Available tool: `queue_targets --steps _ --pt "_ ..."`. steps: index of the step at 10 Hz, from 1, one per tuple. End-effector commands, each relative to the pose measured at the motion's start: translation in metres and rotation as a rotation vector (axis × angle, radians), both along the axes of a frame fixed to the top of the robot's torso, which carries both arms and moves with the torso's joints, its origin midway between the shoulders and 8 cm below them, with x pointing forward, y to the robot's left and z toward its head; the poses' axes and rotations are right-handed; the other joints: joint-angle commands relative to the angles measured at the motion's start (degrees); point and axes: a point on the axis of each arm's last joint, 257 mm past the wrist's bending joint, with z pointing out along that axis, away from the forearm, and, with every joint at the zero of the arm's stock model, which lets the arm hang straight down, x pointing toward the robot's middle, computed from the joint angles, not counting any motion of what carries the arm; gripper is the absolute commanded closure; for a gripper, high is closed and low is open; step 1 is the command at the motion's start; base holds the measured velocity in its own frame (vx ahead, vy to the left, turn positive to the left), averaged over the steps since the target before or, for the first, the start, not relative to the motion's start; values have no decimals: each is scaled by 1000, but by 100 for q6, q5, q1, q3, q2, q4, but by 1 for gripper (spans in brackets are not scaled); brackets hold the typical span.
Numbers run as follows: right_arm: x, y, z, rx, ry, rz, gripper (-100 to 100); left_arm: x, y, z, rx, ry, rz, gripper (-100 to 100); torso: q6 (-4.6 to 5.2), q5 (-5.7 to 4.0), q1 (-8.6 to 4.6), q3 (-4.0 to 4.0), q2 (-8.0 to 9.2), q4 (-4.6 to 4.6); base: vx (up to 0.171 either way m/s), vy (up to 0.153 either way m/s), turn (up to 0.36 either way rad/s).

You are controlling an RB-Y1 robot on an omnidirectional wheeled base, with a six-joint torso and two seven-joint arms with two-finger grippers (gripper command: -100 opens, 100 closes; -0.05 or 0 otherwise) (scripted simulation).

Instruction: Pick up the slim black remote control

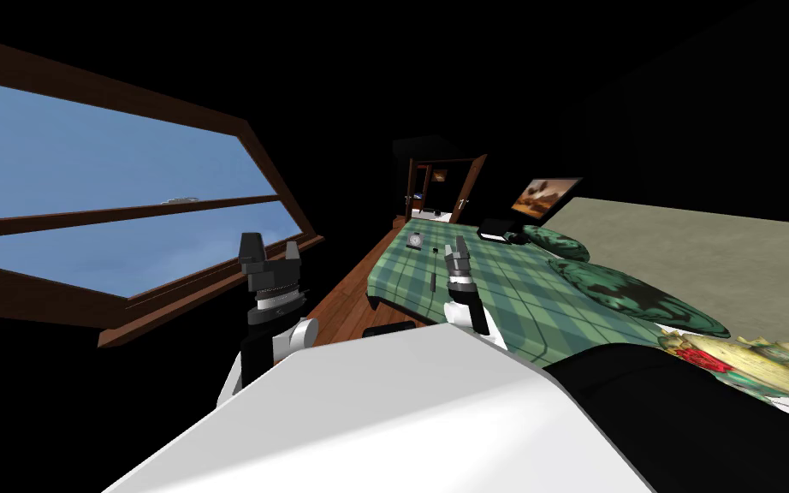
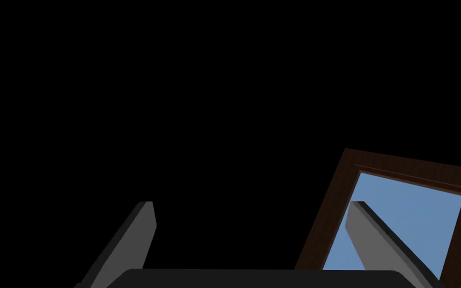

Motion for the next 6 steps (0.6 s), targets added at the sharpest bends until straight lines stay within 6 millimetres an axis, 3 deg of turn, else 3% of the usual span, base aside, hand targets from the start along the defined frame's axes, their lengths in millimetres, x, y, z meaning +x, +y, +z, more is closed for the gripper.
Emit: queue_targets --steps 1,6 --pt "0 5 -5 -69 24 -2 -100 0 0 0 0 0 0 0 0 0 0 0 0 0 -12 8 7" --pt "-3 27 -35 -351 121 -20 -100 0 0 0 0 0 0 0 0 1 3 7 13 3 -28 13 17"
